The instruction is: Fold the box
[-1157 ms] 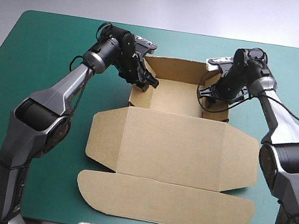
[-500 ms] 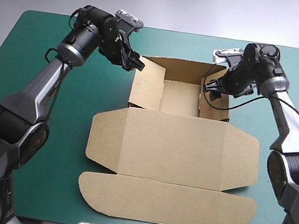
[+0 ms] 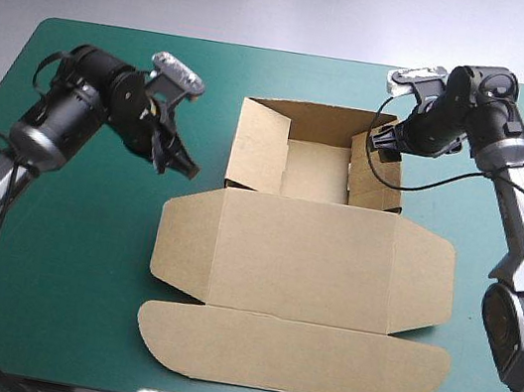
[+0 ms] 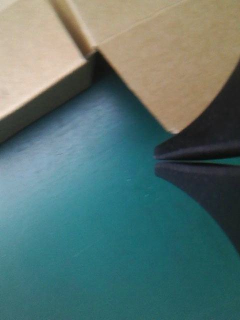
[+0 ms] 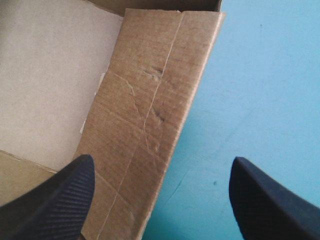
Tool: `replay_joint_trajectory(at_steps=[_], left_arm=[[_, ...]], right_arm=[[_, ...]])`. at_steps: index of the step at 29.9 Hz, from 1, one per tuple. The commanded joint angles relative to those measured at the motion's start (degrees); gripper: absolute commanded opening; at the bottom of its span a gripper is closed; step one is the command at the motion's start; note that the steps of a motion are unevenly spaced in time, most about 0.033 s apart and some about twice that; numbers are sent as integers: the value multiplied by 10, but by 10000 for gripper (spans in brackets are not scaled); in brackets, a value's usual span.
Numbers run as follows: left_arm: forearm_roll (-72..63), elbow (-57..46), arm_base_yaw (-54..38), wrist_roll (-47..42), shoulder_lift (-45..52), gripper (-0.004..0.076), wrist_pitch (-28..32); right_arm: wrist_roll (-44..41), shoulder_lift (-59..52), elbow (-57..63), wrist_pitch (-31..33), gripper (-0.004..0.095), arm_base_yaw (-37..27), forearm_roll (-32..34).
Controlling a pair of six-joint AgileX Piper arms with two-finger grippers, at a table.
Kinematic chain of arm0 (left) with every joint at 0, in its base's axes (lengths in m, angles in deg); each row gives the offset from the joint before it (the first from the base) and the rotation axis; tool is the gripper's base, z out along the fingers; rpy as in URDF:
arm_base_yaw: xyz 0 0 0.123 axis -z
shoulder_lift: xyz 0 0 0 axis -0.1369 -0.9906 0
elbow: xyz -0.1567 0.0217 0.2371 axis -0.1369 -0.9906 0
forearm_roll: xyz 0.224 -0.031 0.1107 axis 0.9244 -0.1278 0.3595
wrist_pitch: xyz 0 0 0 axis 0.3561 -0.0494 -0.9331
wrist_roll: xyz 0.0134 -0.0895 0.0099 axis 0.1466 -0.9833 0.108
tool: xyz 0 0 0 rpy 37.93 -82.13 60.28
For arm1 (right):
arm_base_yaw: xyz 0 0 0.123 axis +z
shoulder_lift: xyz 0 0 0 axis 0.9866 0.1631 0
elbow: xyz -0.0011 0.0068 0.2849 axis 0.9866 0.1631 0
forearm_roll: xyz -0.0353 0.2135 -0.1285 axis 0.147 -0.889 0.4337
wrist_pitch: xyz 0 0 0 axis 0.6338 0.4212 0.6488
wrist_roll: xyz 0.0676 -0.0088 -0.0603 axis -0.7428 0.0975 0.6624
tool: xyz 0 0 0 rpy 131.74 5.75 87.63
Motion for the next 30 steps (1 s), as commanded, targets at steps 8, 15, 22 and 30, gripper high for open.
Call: replay_joint_trajectory(at_steps=[8, 15, 22, 30], left_arm=[[-6, -220, 1, -70, 178, -6, -23], [-4, -247, 1, -86, 227, -6, -23], [-4, -247, 1, -91, 233, -6, -23], [-1, -247, 1, -88, 233, -6, -23]], right_arm=[[6, 60, -16, -17, 694, -5, 2], [33, 100, -16, -39, 412, -5, -28], [56, 100, -39, -58, -19, -11, 6], [73, 100, -130, -33, -18, -118, 6]])
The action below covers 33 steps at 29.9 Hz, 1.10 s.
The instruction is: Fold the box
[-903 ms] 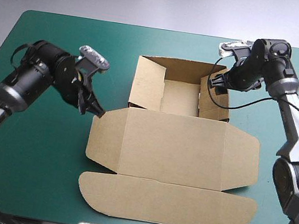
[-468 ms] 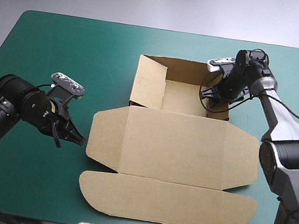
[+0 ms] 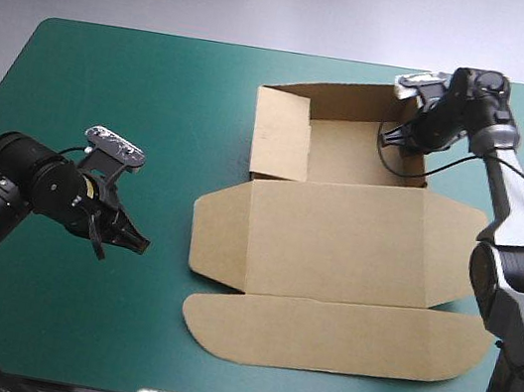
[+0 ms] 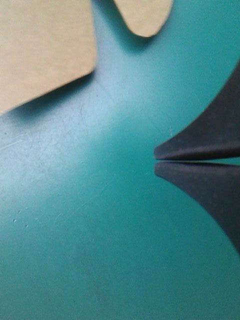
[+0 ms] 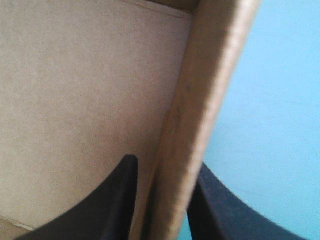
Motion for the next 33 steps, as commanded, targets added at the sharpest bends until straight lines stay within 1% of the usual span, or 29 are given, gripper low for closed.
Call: replay_joint_trajectory(at_steps=[1, 8, 11, 15, 19, 21, 23, 24, 25, 28, 30, 31, 33], left_arm=[[2, 13, 1, -2, 13, -6, -25], [6, 13, 1, -2, 13, -7, -25], [7, 13, 1, -2, 13, -7, -25], [26, 13, 1, -2, 13, -7, -25], [27, 14, 1, -5, 13, -7, -25], [25, 14, 1, -10, 13, -7, -25], [28, 14, 1, -22, 13, -7, -25], [28, 14, 1, -22, 13, -7, -25], [28, 14, 1, -22, 13, -7, -25], [28, 14, 1, -22, 13, -7, -25], [28, 14, 1, -22, 13, -7, -25], [28, 14, 1, -22, 13, -7, -25], [28, 14, 1, -22, 13, -7, -25]], right_arm=[[13, -35, -45, -2, -18, -73, 21], [15, -35, -52, 13, -18, -252, 19], [19, -32, -52, 12, -17, -302, 12], [29, -17, -51, 13, -17, -338, -7], [30, 10, -51, 21, -14, -345, -11], [30, 23, -51, 20, 9, -345, -11], [33, 32, -51, 19, 82, -345, -11], [37, 34, -51, 19, 150, -345, -11], [41, 38, -51, 19, 234, -345, -13], [42, 37, -56, 19, 540, -345, -14], [37, 37, -71, 21, 693, -345, -15], [31, 37, -82, 25, 746, -345, -13], [23, 36, -111, 32, 774, -345, -7]])
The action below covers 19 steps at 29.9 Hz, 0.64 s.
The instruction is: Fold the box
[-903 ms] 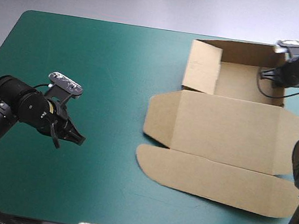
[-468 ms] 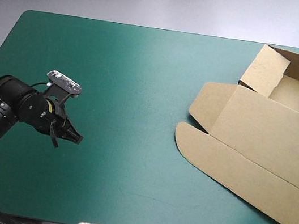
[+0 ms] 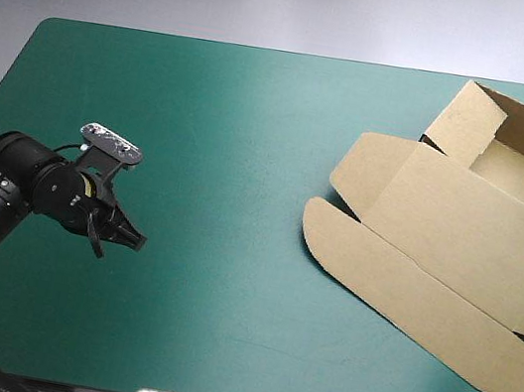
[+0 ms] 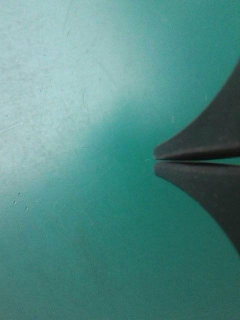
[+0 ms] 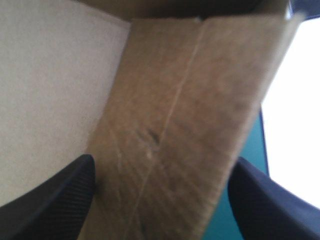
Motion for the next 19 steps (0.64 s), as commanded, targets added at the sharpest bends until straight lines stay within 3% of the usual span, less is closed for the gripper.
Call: replay_joint_trajectory(at_steps=[1, 6, 10, 15, 19], left_arm=[[2, 14, 1, -7, 13, -7, -27], [2, 14, 1, -7, 13, -8, -27], [2, 14, 1, -7, 13, -7, -27], [2, 14, 1, -7, 13, -7, -27], [6, 14, 1, -7, 13, -7, -27]], right_arm=[[-9, -42, -57, 6, 769, -2, 6], [-21, -66, -115, 6, 766, -2, 10], [-29, -105, -145, 6, 726, -1, -79], [17, -160, -145, 6, 550, 10, -233], [33, -201, -137, 6, 339, 62, -204]])
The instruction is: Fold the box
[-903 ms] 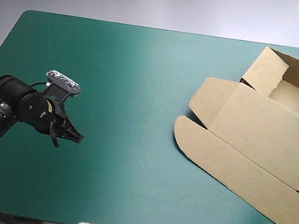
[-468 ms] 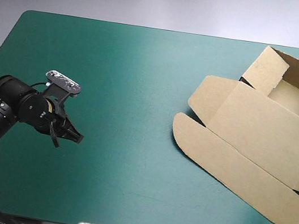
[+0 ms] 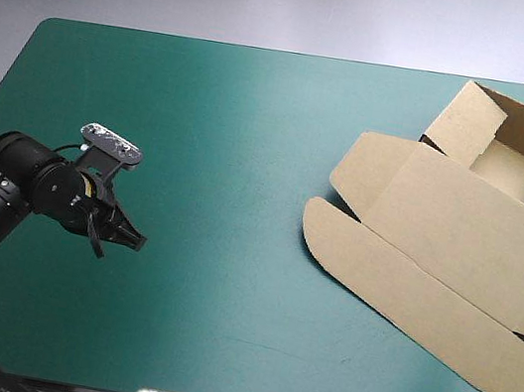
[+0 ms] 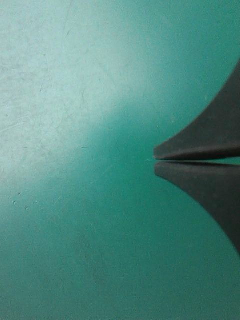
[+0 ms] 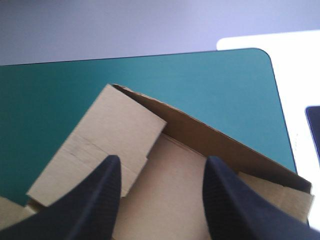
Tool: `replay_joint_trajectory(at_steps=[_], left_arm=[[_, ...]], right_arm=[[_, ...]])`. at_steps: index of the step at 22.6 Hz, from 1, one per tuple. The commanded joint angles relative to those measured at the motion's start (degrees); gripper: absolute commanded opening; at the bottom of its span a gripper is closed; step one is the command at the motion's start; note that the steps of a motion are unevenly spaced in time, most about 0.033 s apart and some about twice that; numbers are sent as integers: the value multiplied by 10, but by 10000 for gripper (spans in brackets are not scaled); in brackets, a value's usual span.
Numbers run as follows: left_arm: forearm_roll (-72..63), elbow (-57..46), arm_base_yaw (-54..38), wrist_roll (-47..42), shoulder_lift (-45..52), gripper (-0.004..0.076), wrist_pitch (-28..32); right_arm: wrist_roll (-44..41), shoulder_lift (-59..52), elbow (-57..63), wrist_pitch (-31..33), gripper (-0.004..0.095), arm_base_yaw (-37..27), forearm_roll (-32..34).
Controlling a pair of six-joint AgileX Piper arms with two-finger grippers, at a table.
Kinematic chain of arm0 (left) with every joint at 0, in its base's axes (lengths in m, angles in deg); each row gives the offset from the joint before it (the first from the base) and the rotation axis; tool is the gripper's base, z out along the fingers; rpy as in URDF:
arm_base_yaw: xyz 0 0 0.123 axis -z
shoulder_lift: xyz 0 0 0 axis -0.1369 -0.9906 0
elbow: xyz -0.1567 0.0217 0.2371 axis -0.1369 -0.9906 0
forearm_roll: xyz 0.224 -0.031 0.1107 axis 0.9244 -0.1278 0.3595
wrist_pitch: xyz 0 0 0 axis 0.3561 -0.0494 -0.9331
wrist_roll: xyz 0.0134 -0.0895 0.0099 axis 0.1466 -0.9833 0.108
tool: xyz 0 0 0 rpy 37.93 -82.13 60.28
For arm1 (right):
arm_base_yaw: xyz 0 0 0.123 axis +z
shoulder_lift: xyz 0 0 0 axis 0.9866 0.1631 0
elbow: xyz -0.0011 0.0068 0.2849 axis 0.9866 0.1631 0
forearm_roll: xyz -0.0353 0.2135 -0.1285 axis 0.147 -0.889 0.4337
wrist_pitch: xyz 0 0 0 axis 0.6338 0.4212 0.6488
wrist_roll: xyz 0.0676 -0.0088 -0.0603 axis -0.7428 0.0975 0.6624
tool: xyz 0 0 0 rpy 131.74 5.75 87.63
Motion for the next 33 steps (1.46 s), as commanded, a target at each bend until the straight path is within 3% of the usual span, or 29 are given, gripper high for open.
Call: replay_joint_trajectory(at_steps=[1, 7, 8, 11, 16, 21, 23, 27, 33], left_arm=[[6, 14, 1, -7, 13, -7, -26], [6, 14, 1, -7, 13, -9, 5], [6, 14, 1, -7, 13, -9, 10], [6, 14, 1, -7, 13, -9, 10], [7, 12, 1, 0, 13, -9, 16], [3, 9, 1, 0, 27, -9, 16], [1, 4, 1, 0, 41, -9, 7], [-29, -63, 1, -14, 85, -9, 20], [-28, -90, 1, -48, 103, -9, 2]], right_arm=[[18, -67, -4, -2, 279, 50, 7], [33, -131, 91, -1, -17, 182, 83], [61, -156, 142, -1, -18, 226, 91], [67, -194, 217, -1, -19, 276, 113], [31, -282, 364, -1, -18, 316, 125], [20, -448, 593, -3, -17, 316, 125], [3, -515, 655, -40, -17, 316, 135], [-25, -615, 748, -7, -17, 316, 137], [-83, -658, 811, -11, -17, 316, 223]])
